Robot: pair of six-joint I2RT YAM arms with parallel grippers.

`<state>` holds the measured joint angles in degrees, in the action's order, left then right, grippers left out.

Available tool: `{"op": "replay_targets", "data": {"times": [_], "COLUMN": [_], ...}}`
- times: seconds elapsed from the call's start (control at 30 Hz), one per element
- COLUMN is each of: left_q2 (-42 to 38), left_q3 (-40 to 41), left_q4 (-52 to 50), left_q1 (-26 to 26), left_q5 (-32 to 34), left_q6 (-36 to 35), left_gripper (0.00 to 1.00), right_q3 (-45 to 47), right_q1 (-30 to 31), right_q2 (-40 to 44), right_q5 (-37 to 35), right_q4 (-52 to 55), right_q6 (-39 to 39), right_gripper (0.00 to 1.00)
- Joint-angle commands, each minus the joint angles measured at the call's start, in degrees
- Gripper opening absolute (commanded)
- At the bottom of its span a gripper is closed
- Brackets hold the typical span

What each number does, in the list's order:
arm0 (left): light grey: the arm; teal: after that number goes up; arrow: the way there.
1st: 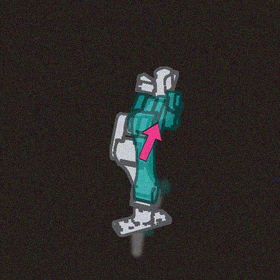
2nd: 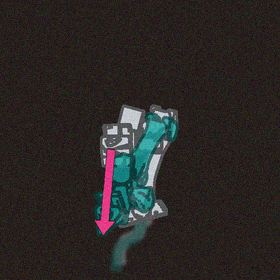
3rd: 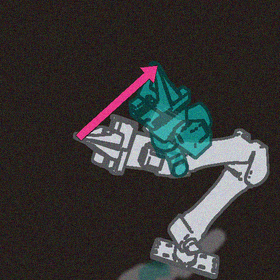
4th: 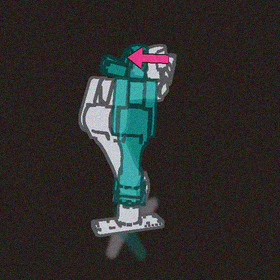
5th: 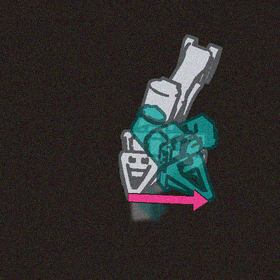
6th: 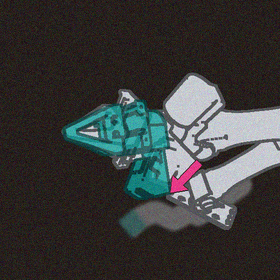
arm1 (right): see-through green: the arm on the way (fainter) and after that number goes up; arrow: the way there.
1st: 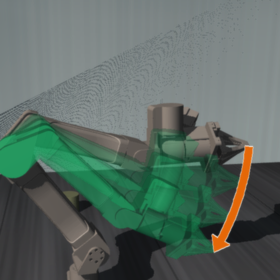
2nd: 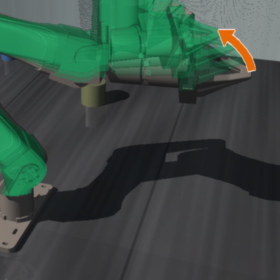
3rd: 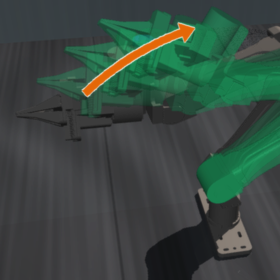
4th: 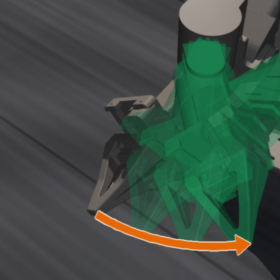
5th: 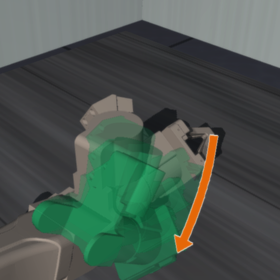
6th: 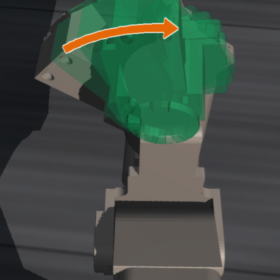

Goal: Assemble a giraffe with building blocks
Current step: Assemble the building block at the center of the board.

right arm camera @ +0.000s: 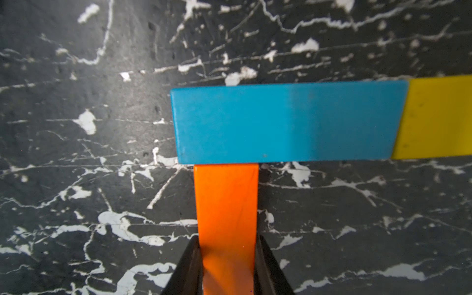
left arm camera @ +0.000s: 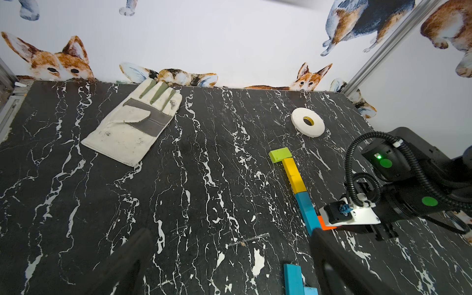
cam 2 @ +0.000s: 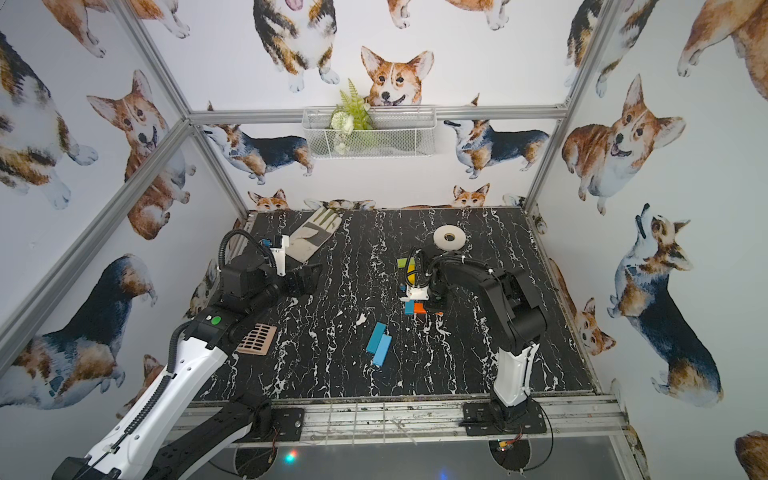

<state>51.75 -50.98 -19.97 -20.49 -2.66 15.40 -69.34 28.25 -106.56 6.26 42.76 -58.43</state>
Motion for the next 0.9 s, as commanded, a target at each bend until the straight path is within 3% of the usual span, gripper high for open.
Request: {"op": "replay_targets", "data": {"times": [0.0,0.13,0.37,0.6,0.7,0.8,0.87], "left_q2": [0.0,-0.1,0.0,0.1,0.1,0.0,0.1], "left_q3": [-0.1,0.0,-0.1,-0.1,-0.1,-0.1,-0.3], "left_q4": [2.0,2.0,2.0,2.0,1.9,1.9,1.8], "left_q1": [0.2,0.2,0.2,0.3,0.3,0.3,0.5], "left_q5": [-0.1,-0.2,-0.3,-0.3,-0.3,0.1,0.2], "left_q6": [0.6,0.6,0.7,0.7,0.6,0.6,0.6], "left_gripper": [1.00,1.00,1.00,1.00,1.00,1.00,1.00], "right_q3": [0.4,0.8,0.8,-0.7,-2.5,-6.3,-8.3], "right_q1": [0.1,0.1,0.1,0.0,0.7,4.4,9.2], "right_q2": [0.6,0.8,1.2,5.2,9.5,13.3,15.0], "right_q5": [1.4,1.5,1.9,4.9,4.0,-4.8,-14.9], "right_q4": [1.4,1.2,-0.4,-2.2,-2.6,-1.1,0.7], "right_q6": [-0.2,-0.1,0.5,4.6,10.5,24.3,34.3], "right_gripper": [0.21,0.21,0.48,0.56,0.55,0.52,0.48]}}
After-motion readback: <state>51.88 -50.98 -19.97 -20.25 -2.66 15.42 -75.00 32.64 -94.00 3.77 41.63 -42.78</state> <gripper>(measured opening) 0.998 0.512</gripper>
